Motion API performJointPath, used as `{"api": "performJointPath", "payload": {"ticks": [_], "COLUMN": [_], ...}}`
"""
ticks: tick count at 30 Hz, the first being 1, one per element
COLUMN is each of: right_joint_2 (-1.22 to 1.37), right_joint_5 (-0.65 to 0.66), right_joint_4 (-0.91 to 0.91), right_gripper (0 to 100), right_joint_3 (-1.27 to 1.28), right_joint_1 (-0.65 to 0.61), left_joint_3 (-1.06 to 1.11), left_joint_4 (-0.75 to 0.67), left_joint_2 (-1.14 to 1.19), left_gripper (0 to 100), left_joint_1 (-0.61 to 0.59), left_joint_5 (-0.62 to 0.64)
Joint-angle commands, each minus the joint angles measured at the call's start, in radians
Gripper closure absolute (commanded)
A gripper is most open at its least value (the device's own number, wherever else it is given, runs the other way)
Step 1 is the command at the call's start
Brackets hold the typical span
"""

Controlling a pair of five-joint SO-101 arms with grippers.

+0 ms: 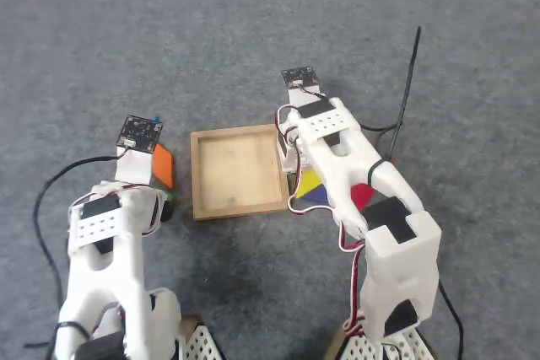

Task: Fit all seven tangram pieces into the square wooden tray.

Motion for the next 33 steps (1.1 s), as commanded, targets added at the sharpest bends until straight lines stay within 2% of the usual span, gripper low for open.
{"api": "performJointPath", "payload": {"ticks": [1,5,24,30,33], "right_joint_2": [0.002,0.058,0.085,0.085,0.085], "right_joint_5": [-0.034,-0.061,-0.025,-0.025,-0.025], "right_joint_4": [0.047,-0.004,0.022,0.021,0.021], "right_gripper": [66.0,69.1,69.6,85.5,85.6], "right_joint_3": [-0.041,-0.021,-0.061,-0.061,-0.061], "right_joint_1": [-0.007,-0.027,-0.028,-0.018,-0.013], "left_joint_3": [-0.058,-0.058,-0.056,-0.056,-0.056], "left_joint_4": [0.011,0.011,0.011,0.011,0.011], "left_joint_2": [0.000,0.000,0.000,0.000,0.000], "left_gripper": [75,75,75,75,75], "left_joint_1": [-0.002,-0.002,-0.002,-0.002,-0.002], "left_joint_5": [-0.008,-0.008,-0.008,-0.008,-0.008]}}
